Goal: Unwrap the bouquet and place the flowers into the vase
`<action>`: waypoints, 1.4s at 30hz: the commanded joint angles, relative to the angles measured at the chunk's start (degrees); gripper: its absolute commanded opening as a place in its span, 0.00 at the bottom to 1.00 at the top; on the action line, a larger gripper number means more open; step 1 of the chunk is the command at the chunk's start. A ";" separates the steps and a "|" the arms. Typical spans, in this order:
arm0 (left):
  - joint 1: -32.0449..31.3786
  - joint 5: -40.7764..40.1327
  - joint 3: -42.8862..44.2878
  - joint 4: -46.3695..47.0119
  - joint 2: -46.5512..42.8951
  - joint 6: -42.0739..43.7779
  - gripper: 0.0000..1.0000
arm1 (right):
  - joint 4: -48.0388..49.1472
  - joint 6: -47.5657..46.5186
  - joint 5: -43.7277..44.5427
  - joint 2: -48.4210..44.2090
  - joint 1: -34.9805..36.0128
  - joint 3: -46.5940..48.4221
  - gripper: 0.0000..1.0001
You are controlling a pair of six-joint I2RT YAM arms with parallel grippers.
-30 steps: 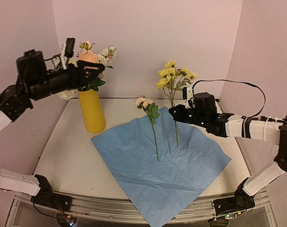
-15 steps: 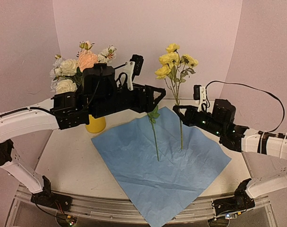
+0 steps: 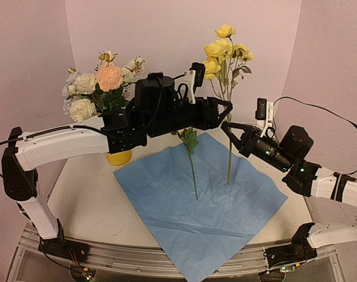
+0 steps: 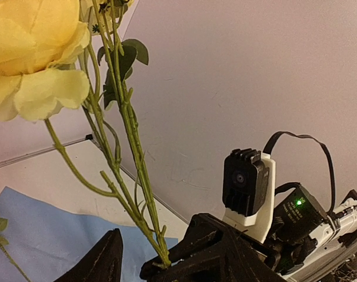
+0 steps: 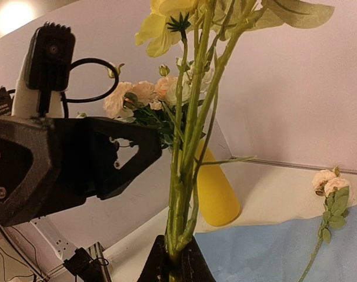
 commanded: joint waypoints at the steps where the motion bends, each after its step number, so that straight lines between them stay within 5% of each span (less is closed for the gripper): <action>1: 1.12 5.30 5.32 3.45 2.10 -2.86 0.56 | 4.32 -1.41 -3.92 -1.46 0.84 0.21 0.00; 11: 3.96 9.38 6.70 4.52 4.40 -5.22 0.15 | 4.08 -2.80 -6.49 -2.48 1.44 -0.56 0.01; 13: 4.25 9.33 6.36 4.61 4.23 -5.47 0.18 | 3.92 -3.11 -6.97 -2.40 1.44 -0.51 0.01; 15: 4.84 10.16 6.18 4.66 4.30 -6.51 0.38 | 3.86 -3.19 -7.35 -2.27 1.44 -0.57 0.01; 18: 5.43 12.30 6.19 4.90 4.46 -7.36 0.47 | 3.85 -3.42 -7.56 -2.18 1.50 -0.41 0.02; 21: 5.64 13.74 6.06 5.35 4.66 -7.61 0.46 | 3.77 -3.45 -7.92 -1.80 1.53 -0.16 0.01; 25: 6.14 15.26 6.00 5.84 5.09 -7.82 0.29 | 3.91 -3.47 -8.66 -1.48 1.53 -0.05 0.01; 30: 6.35 18.84 6.76 6.50 6.41 -8.35 0.34 | 3.73 -3.40 -8.92 -1.05 1.53 -0.04 0.01; 32: 6.39 20.56 7.19 6.51 7.08 -7.82 0.23 | 3.18 -3.49 -8.46 -0.89 1.53 0.08 0.03; 34: 6.42 21.07 6.67 6.51 6.89 -6.37 0.03 | 2.32 -3.54 -7.54 -0.77 1.53 0.25 0.16; 36: 6.43 20.96 5.12 6.53 5.68 -2.10 0.00 | 1.21 -3.92 -5.88 -0.96 1.53 0.14 0.50; 38: 6.15 18.63 3.56 6.51 4.05 2.56 0.00 | -0.33 -4.06 -2.79 -1.30 1.53 -0.08 0.68; 42: 3.69 -5.73 -3.54 6.42 1.56 23.91 0.00 | -3.69 -4.26 6.96 -2.64 1.53 -2.30 0.88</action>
